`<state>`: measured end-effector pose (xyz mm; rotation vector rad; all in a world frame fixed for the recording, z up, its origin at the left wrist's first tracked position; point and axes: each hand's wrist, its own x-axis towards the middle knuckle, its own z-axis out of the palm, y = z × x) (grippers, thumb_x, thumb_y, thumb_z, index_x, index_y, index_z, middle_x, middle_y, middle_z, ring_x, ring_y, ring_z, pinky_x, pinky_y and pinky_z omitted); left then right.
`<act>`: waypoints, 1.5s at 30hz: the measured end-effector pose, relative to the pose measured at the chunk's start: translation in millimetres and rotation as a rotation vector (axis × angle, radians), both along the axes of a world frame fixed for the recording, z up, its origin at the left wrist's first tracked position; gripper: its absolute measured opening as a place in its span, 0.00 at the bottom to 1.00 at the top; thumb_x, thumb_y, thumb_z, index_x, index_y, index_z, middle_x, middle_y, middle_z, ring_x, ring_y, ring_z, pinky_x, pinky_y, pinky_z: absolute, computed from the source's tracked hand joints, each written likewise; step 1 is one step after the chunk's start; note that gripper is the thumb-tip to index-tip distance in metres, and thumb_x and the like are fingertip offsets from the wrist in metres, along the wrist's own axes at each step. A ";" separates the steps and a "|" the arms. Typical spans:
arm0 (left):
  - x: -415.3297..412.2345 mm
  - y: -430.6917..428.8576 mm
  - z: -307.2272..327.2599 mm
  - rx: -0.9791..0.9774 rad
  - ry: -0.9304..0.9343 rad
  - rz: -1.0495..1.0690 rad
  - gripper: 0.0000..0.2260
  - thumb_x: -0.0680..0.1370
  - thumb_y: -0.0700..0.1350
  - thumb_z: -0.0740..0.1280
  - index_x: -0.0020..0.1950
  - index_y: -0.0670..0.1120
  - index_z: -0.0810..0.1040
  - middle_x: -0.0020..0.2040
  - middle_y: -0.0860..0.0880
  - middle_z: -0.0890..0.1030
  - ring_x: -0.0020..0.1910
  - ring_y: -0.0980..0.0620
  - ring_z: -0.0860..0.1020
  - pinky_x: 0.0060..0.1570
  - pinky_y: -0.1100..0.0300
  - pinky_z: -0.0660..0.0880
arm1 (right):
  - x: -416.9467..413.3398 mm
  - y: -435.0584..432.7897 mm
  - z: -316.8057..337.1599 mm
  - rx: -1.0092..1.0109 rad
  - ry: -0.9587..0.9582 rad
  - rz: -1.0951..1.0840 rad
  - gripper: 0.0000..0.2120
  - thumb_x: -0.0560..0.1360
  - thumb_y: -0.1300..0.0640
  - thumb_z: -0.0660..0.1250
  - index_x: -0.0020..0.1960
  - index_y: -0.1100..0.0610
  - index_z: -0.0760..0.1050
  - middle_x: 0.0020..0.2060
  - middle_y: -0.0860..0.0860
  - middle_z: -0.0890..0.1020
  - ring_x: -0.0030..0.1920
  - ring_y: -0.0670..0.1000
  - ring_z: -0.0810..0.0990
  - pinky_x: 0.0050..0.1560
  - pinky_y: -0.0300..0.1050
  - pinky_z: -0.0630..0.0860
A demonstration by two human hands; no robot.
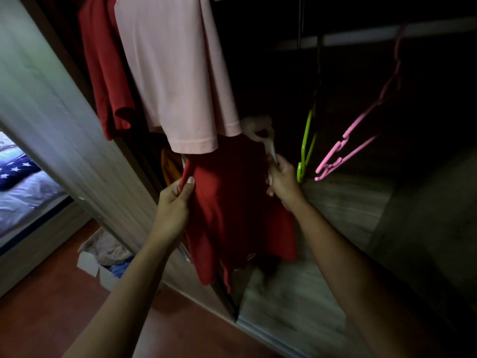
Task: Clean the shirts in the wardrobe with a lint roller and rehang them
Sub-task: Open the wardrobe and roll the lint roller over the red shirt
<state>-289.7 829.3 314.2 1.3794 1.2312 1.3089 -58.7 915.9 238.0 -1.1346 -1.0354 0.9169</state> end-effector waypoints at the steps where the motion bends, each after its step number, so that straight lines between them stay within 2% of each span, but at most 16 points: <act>1: 0.7 -0.2 0.4 0.001 0.004 -0.003 0.14 0.84 0.46 0.60 0.44 0.42 0.80 0.37 0.44 0.83 0.34 0.50 0.79 0.37 0.60 0.77 | 0.8 4.8 8.0 0.031 0.003 -0.029 0.08 0.82 0.48 0.59 0.51 0.50 0.74 0.30 0.51 0.70 0.24 0.46 0.70 0.18 0.36 0.66; 3: 2.2 -1.9 1.1 -0.003 0.019 -0.009 0.14 0.84 0.47 0.60 0.44 0.42 0.80 0.37 0.44 0.83 0.34 0.51 0.79 0.36 0.60 0.77 | 7.5 16.3 11.6 0.047 -0.001 -0.077 0.11 0.79 0.41 0.61 0.45 0.47 0.73 0.31 0.54 0.72 0.27 0.52 0.73 0.21 0.39 0.70; 5: 3.5 -4.4 2.0 -0.011 0.009 -0.016 0.15 0.84 0.47 0.60 0.45 0.43 0.81 0.38 0.45 0.84 0.35 0.51 0.81 0.38 0.61 0.79 | 16.9 30.6 -5.4 -0.019 -0.062 -0.106 0.19 0.76 0.37 0.61 0.51 0.53 0.74 0.37 0.58 0.75 0.33 0.56 0.77 0.27 0.45 0.75; 7: 3.4 -5.3 2.7 -0.022 -0.013 -0.025 0.14 0.84 0.47 0.60 0.48 0.42 0.81 0.43 0.40 0.84 0.41 0.46 0.81 0.45 0.56 0.79 | 21.3 37.5 -27.7 -0.086 -0.135 -0.100 0.15 0.78 0.45 0.60 0.57 0.55 0.72 0.37 0.57 0.75 0.31 0.54 0.76 0.27 0.44 0.74; 10: 3.2 -5.5 4.3 -0.017 -0.031 -0.024 0.14 0.84 0.47 0.60 0.50 0.40 0.81 0.46 0.37 0.83 0.45 0.43 0.79 0.47 0.54 0.78 | 17.5 26.5 -69.0 -0.228 -0.109 -0.010 0.06 0.83 0.58 0.57 0.52 0.49 0.72 0.32 0.52 0.70 0.26 0.48 0.69 0.19 0.37 0.65; 12: 3.3 -6.4 4.2 -0.021 -0.028 -0.036 0.15 0.84 0.47 0.60 0.51 0.39 0.81 0.45 0.37 0.83 0.43 0.44 0.80 0.44 0.56 0.78 | 12.1 8.7 -103.1 -0.340 -0.106 0.082 0.06 0.83 0.53 0.59 0.48 0.49 0.72 0.31 0.51 0.69 0.23 0.45 0.68 0.18 0.35 0.64; 15: 3.4 -7.1 5.6 -0.034 -0.035 -0.034 0.14 0.84 0.48 0.60 0.48 0.42 0.81 0.40 0.43 0.84 0.35 0.50 0.81 0.36 0.60 0.80 | 5.4 -18.4 -150.6 -0.512 -0.192 0.219 0.10 0.82 0.48 0.59 0.57 0.52 0.73 0.31 0.51 0.69 0.24 0.46 0.67 0.19 0.35 0.64; 19: 1.0 -4.6 7.1 -0.027 -0.044 -0.040 0.15 0.84 0.48 0.61 0.53 0.38 0.80 0.44 0.39 0.83 0.38 0.48 0.81 0.40 0.59 0.80 | 0.5 -52.0 -177.1 -0.655 -0.322 0.383 0.12 0.82 0.45 0.59 0.61 0.49 0.73 0.33 0.49 0.70 0.27 0.46 0.68 0.20 0.35 0.66; 27: 1.0 -6.5 1.5 0.042 0.086 -0.035 0.20 0.85 0.48 0.59 0.51 0.31 0.76 0.43 0.26 0.79 0.38 0.41 0.77 0.39 0.53 0.75 | -12.3 -54.2 -78.3 -0.220 -0.046 0.317 0.11 0.81 0.48 0.61 0.59 0.52 0.76 0.34 0.50 0.70 0.30 0.44 0.69 0.22 0.38 0.64; 31: 2.9 -8.4 4.2 0.075 0.126 -0.033 0.20 0.85 0.49 0.59 0.47 0.31 0.74 0.38 0.37 0.78 0.36 0.44 0.73 0.38 0.53 0.72 | -22.5 -66.3 -33.0 -0.005 0.023 0.354 0.05 0.81 0.49 0.62 0.53 0.45 0.77 0.37 0.53 0.71 0.32 0.46 0.69 0.23 0.38 0.64; 33: 1.9 -8.7 5.8 0.098 0.140 -0.027 0.21 0.85 0.49 0.59 0.47 0.30 0.74 0.38 0.37 0.78 0.37 0.44 0.73 0.39 0.51 0.71 | -28.5 -72.1 -44.4 -0.012 -0.034 0.381 0.05 0.80 0.47 0.63 0.47 0.41 0.76 0.36 0.55 0.69 0.31 0.48 0.68 0.22 0.37 0.64; 35: 0.2 -9.3 7.1 0.111 0.143 -0.013 0.23 0.84 0.50 0.60 0.47 0.29 0.72 0.37 0.36 0.77 0.36 0.44 0.72 0.38 0.50 0.70 | -34.3 -77.2 -78.4 -0.088 -0.098 0.389 0.05 0.80 0.47 0.64 0.47 0.47 0.75 0.32 0.52 0.69 0.29 0.45 0.68 0.22 0.37 0.63; 37: -0.3 -10.8 8.5 0.109 0.142 -0.008 0.24 0.84 0.52 0.60 0.48 0.29 0.72 0.38 0.31 0.78 0.36 0.42 0.73 0.38 0.47 0.71 | -39.7 -87.8 -122.4 -0.198 -0.150 0.395 0.05 0.80 0.50 0.65 0.48 0.50 0.75 0.29 0.44 0.71 0.27 0.41 0.68 0.25 0.38 0.63; 40: 0.8 -15.5 10.4 0.103 0.126 -0.009 0.23 0.84 0.51 0.60 0.51 0.28 0.74 0.43 0.23 0.77 0.38 0.39 0.76 0.41 0.44 0.73 | -47.7 -112.3 -185.3 -0.347 -0.268 0.432 0.10 0.78 0.46 0.66 0.46 0.52 0.76 0.30 0.44 0.72 0.30 0.42 0.70 0.32 0.44 0.66; 43: 0.6 -18.7 13.9 0.108 0.124 -0.009 0.22 0.85 0.49 0.59 0.51 0.28 0.74 0.40 0.28 0.79 0.38 0.41 0.75 0.41 0.48 0.72 | -53.2 -129.0 -231.5 -0.525 -0.397 0.486 0.10 0.77 0.43 0.65 0.49 0.49 0.78 0.37 0.45 0.78 0.38 0.44 0.76 0.47 0.56 0.77; 45: -2.0 -19.3 16.1 0.113 0.123 -0.017 0.22 0.85 0.50 0.59 0.50 0.28 0.73 0.39 0.35 0.77 0.38 0.43 0.73 0.39 0.49 0.70 | -57.1 -136.3 -237.1 -0.606 -0.485 0.469 0.10 0.79 0.45 0.65 0.54 0.49 0.78 0.43 0.45 0.82 0.45 0.45 0.80 0.56 0.55 0.78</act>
